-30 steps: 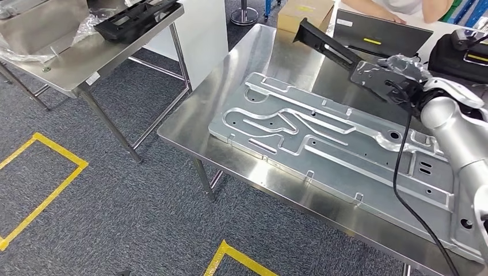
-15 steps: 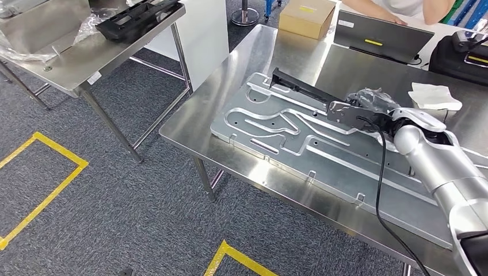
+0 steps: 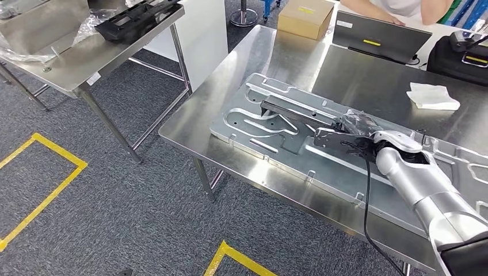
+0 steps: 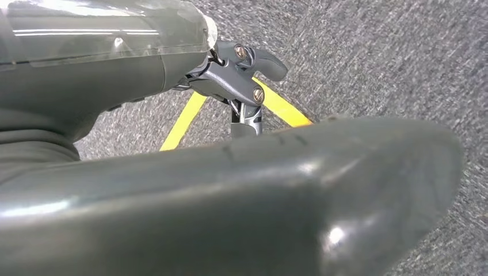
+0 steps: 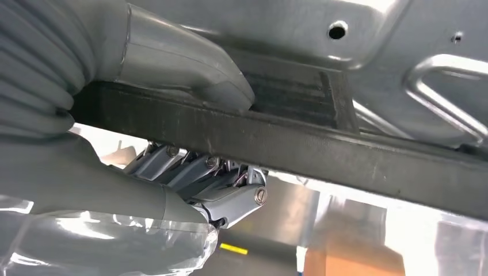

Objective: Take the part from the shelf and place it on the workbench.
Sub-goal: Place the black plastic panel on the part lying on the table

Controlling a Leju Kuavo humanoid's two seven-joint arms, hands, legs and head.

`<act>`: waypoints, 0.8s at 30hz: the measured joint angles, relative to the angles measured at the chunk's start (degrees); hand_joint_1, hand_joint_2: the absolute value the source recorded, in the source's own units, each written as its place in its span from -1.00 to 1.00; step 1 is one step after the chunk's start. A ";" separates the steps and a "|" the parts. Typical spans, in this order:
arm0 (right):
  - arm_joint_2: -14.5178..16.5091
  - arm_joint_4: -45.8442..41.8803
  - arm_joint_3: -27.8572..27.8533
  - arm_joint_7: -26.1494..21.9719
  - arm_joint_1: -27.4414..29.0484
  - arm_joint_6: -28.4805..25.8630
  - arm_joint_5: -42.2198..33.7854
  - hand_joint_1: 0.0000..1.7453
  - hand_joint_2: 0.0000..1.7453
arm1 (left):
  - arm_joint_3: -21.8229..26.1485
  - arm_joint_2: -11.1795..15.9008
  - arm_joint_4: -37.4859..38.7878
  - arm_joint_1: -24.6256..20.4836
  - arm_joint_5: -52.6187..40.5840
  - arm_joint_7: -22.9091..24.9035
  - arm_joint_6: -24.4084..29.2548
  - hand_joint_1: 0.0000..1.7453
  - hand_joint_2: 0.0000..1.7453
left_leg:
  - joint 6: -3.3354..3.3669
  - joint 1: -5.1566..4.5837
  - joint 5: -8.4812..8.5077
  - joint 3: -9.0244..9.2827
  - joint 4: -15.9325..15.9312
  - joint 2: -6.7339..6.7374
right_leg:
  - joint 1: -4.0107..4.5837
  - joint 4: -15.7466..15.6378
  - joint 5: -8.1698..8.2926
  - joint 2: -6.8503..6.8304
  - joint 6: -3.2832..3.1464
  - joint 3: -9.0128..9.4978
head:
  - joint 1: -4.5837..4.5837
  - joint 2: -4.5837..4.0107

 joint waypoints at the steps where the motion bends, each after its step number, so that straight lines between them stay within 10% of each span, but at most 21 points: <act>1: 0.10 0.38 0.00 -0.10 0.25 -0.08 0.10 -1.00 1.00 | -0.01 0.00 0.00 -0.04 -0.21 -0.04 0.10 -1.00 0.00 | 0.00 0.00 -0.04 0.08 0.00 0.00 | 0.00 -0.02 -0.01 0.00 0.01 0.09 | 0.00 0.00; 3: 0.19 1.02 -0.03 -0.20 0.97 -0.12 0.31 -1.00 1.00 | -0.01 0.00 0.00 -0.05 -0.25 -0.27 0.18 -1.00 -1.00 | 0.04 0.00 -0.07 0.15 0.00 -0.01 | 0.00 -0.05 -0.03 -0.05 0.03 0.20 | 0.00 -0.01; 4: 0.21 1.24 -0.10 -0.21 1.40 -0.15 0.44 -1.00 1.00 | -0.01 0.00 0.00 -0.03 -0.13 -0.44 0.07 -1.00 -1.00 | 0.04 0.00 -0.07 0.15 0.00 -0.01 | 0.00 -0.06 -0.02 -0.07 0.03 0.22 | 0.00 0.00; 7: 0.24 1.72 -0.72 -0.21 2.57 -0.34 0.82 -1.00 -0.50 | 0.01 0.00 0.00 0.01 0.09 -0.83 -0.52 -1.00 -1.00 | 0.04 -0.01 -0.03 0.15 0.02 -0.01 | 0.00 -0.08 0.04 -0.07 0.04 0.25 | 0.00 0.01; 11: 0.04 0.55 -3.41 -0.60 4.30 -0.33 -1.07 -1.00 -0.50 | 0.15 -0.05 0.00 0.03 0.88 -1.10 -1.13 -1.00 -1.00 | 0.04 -0.01 0.02 0.18 0.05 -0.02 | 0.00 -0.09 0.08 -0.04 0.04 0.27 | 0.00 -0.01; 12: -0.14 -0.84 -4.95 -0.75 5.13 -0.26 -2.60 -1.00 -1.00 | 0.26 -0.10 -0.01 0.05 0.96 -1.16 -1.27 -1.00 -1.00 | 0.04 0.00 0.02 0.18 0.06 -0.02 | 0.00 -0.09 0.08 -0.03 0.04 0.26 | 0.00 -0.01; 24: -1.49 -47.93 -36.07 -5.25 19.32 -4.53 -40.75 -1.00 -1.00 | 0.99 -0.33 -0.30 0.36 0.78 -2.14 -1.08 -1.00 -1.00 | 0.07 -0.02 -0.10 0.02 0.05 -0.16 | -0.02 -0.12 -0.07 -0.21 0.06 0.16 | 0.00 0.00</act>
